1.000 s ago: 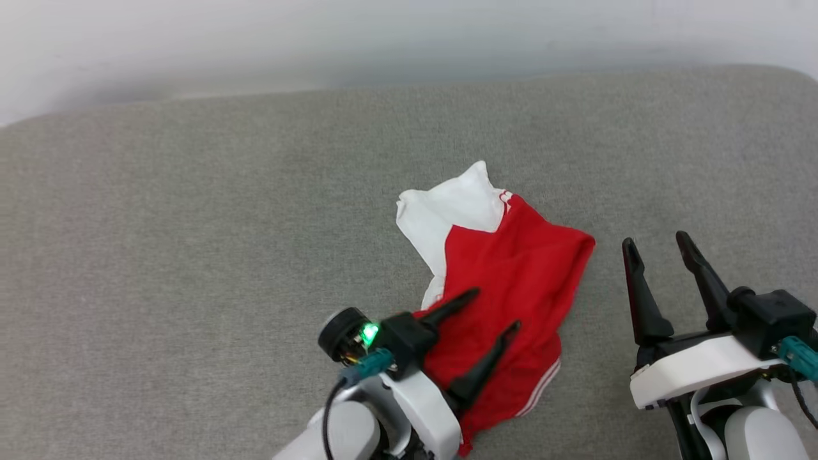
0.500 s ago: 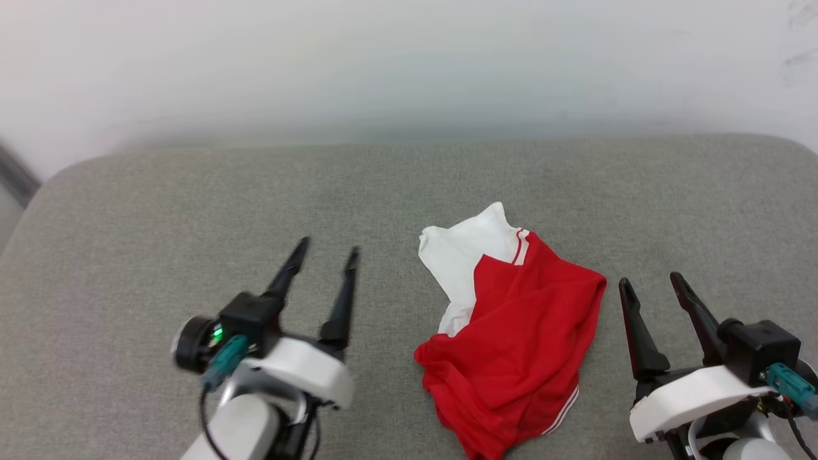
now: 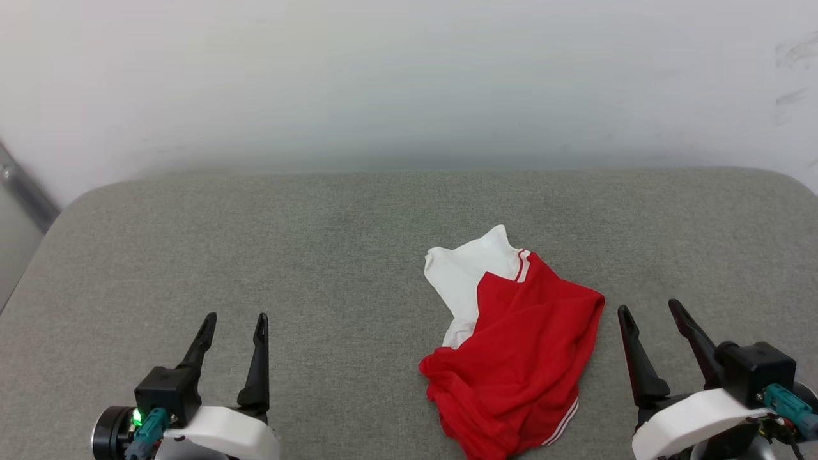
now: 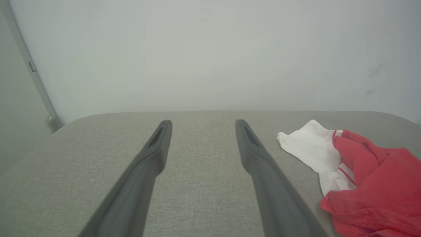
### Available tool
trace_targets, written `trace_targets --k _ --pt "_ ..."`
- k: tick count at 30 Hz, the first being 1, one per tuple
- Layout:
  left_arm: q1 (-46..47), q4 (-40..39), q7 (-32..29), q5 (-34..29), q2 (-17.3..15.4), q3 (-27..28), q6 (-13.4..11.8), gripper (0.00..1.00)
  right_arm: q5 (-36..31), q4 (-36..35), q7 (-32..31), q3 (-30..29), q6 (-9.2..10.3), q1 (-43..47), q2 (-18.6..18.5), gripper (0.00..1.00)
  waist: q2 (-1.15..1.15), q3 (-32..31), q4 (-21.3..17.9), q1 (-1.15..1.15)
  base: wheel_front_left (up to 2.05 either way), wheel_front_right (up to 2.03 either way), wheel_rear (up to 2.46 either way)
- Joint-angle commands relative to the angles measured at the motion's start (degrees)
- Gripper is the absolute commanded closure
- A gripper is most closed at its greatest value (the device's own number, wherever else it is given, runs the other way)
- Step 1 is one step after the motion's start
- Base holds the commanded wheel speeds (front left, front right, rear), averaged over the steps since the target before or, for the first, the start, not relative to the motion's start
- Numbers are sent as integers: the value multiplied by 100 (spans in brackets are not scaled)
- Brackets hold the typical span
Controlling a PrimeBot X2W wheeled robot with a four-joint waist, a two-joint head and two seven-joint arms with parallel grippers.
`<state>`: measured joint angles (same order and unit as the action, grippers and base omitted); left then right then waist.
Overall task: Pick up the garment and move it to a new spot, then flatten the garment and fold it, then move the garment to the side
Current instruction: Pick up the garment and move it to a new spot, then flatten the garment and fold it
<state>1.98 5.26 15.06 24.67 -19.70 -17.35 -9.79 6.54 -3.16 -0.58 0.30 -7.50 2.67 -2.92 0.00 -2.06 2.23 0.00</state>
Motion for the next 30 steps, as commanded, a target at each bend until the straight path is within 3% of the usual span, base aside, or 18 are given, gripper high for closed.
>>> trace_targets --k 1,18,23,30 --pt "-105 -23 15 -30 15 21 22 0 -20 -31 -14 -15 2 93 2 0 0 -18 2 0 0 0 0" --pt "-164 8 16 -81 157 131 173 0 65 -106 -34 11 2 199 3 0 0 8 62 0 0 0 0" --pt "228 98 -103 -153 146 -51 342 0 69 -135 -54 -6 2 138 2 0 0 121 85 0 0 0 0" --pt "1371 255 -761 -69 349 -431 775 0 -1 -212 -91 63 2 -44 2 0 0 536 -57 0 0 0 0"
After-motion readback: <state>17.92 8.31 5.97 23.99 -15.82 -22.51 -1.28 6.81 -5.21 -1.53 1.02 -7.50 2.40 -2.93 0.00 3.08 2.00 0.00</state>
